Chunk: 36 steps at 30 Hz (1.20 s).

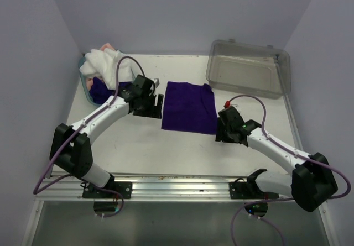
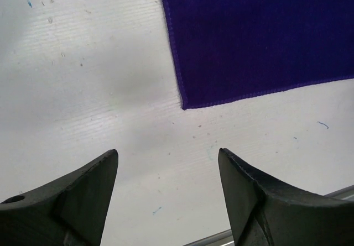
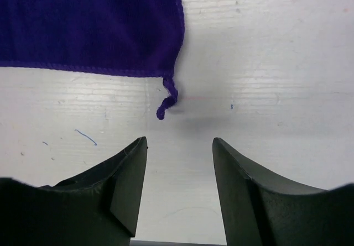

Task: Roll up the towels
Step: Flatten the towel

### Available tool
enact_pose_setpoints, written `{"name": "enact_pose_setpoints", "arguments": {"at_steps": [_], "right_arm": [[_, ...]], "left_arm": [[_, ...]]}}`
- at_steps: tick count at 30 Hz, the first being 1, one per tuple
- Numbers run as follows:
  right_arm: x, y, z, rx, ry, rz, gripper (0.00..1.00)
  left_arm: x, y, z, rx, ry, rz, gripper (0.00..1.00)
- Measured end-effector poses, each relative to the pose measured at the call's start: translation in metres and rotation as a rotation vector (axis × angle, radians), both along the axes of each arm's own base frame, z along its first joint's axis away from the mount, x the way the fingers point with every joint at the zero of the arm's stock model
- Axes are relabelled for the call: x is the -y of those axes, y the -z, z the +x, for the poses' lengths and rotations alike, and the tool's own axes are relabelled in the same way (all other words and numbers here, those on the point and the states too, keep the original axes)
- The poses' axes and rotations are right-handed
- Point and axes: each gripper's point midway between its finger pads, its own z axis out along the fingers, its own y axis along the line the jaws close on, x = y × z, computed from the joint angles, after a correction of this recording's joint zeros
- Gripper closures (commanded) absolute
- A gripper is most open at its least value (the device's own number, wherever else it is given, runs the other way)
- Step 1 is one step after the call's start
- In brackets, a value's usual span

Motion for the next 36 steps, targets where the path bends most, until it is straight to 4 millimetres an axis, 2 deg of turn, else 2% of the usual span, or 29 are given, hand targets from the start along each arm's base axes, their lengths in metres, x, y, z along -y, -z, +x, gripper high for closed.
{"name": "enact_pose_setpoints", "arguments": {"at_steps": [1, 4, 9, 14, 18, 23, 28, 30, 32, 33, 34, 36], "right_arm": [[0.004, -0.001, -0.003, -0.001, 0.006, -0.012, 0.45], [0.007, -0.018, 0.004, 0.065, 0.022, -0.007, 0.46], [0.004, -0.036, 0.018, 0.123, 0.035, 0.004, 0.49], [0.003, -0.035, 0.025, 0.109, 0.042, -0.001, 0.50], [0.002, -0.033, 0.027, 0.100, 0.042, -0.005, 0.50], [0.001, -0.036, 0.029, 0.107, 0.042, -0.002, 0.50], [0.001, -0.037, 0.029, 0.108, 0.042, -0.001, 0.50], [0.001, -0.037, 0.029, 0.107, 0.042, -0.001, 0.50], [0.001, -0.036, 0.029, 0.107, 0.042, -0.002, 0.50], [0.001, -0.036, 0.029, 0.106, 0.042, -0.003, 0.49], [0.001, -0.035, 0.029, 0.103, 0.042, -0.004, 0.49], [0.001, -0.033, 0.029, 0.097, 0.042, -0.008, 0.49]], "left_arm": [[0.000, 0.003, -0.003, -0.012, -0.003, 0.000, 0.25], [0.002, 0.001, -0.002, -0.006, -0.016, -0.022, 0.38], [0.008, 0.016, -0.008, -0.032, -0.050, -0.033, 0.40], [0.027, 0.048, -0.019, -0.084, -0.063, 0.020, 0.46], [0.026, 0.073, -0.020, -0.122, -0.127, 0.054, 0.47], [0.026, 0.083, -0.012, -0.114, -0.192, 0.059, 0.47], [0.030, 0.102, -0.009, -0.138, -0.208, 0.088, 0.50], [0.035, 0.101, -0.004, -0.126, -0.213, 0.073, 0.51], [0.038, 0.101, -0.003, -0.124, -0.214, 0.068, 0.57], [0.039, 0.101, -0.001, -0.121, -0.215, 0.064, 0.63], [0.040, 0.102, 0.000, -0.120, -0.217, 0.062, 0.81], [0.044, 0.103, 0.003, -0.121, -0.229, 0.054, 1.00]]}}
